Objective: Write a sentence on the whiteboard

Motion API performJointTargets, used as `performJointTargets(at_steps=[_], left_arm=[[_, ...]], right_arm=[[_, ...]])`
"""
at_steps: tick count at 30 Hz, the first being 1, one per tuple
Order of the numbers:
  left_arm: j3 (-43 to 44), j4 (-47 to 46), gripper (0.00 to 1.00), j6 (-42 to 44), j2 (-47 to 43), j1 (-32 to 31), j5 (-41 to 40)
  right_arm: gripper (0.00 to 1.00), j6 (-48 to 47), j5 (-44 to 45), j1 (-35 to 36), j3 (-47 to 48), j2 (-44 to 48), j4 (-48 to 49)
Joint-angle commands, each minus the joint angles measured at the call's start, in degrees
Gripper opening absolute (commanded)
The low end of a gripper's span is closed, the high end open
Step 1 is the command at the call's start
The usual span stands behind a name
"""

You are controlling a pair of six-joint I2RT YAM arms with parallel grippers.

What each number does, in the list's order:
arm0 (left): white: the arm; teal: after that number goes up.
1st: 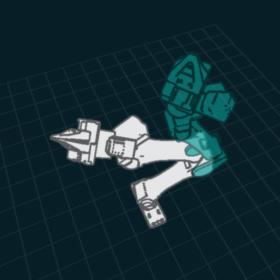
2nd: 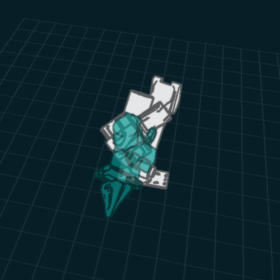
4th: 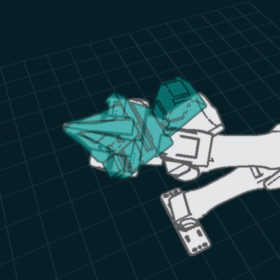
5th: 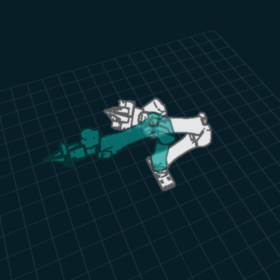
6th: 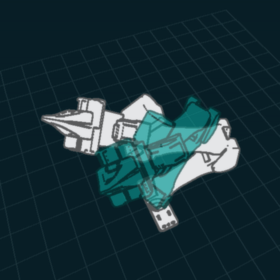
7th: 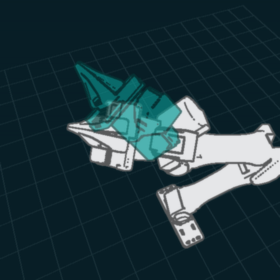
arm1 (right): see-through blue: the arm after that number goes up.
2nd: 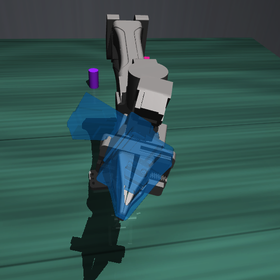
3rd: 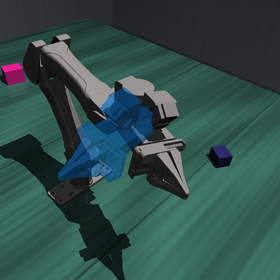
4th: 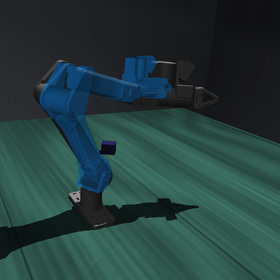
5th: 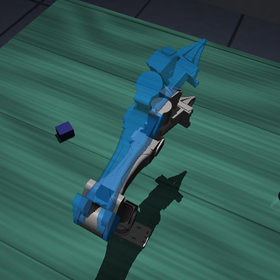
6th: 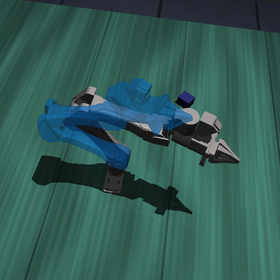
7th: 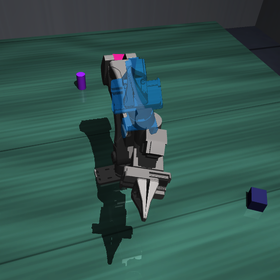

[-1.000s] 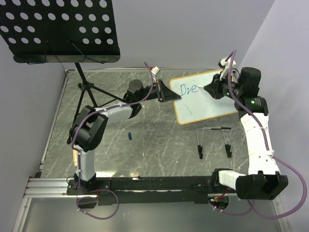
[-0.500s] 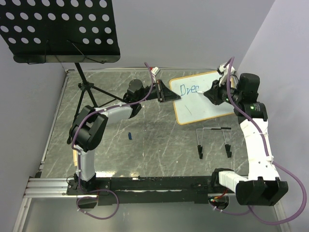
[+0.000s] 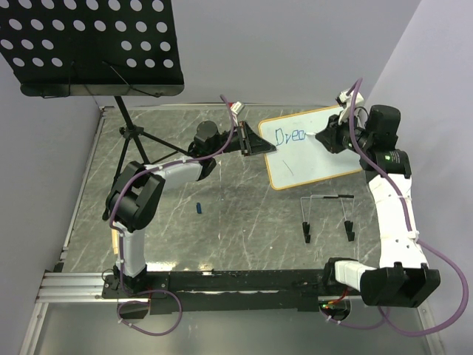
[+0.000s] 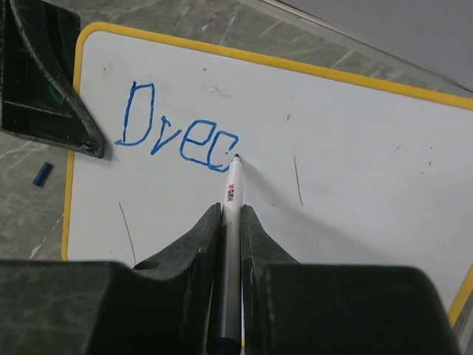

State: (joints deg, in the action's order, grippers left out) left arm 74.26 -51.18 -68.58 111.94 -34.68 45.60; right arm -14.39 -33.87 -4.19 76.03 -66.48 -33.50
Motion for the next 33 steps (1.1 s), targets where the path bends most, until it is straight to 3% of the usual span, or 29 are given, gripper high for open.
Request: performJointTargets(at_steps=[1,8,25,33], left_arm=[[2.4,-10.7,0.01,-1.6,-2.5,-0.3,1.4],[2.4,-10.8,0.01,-1.6,-2.3,-0.2,1.5],[3.3,-9.4,0.01,-0.9,-2.3,0.1,0.4],[2.4,-9.5,0.01,-0.9,-2.6,0.1,0.4]], right_arm=[[0.00,1.2,0.3,-0.6,3.3,-1.9,2.0],[0.00,1.4,-0.3,-0.5,3.6,-3.2,1.9],[0.00,-0.5,0.5,-2.5,-4.9,4.2,0.2],[0.00,1.5,-3.8,-4.8,0.6,3.4,1.1]])
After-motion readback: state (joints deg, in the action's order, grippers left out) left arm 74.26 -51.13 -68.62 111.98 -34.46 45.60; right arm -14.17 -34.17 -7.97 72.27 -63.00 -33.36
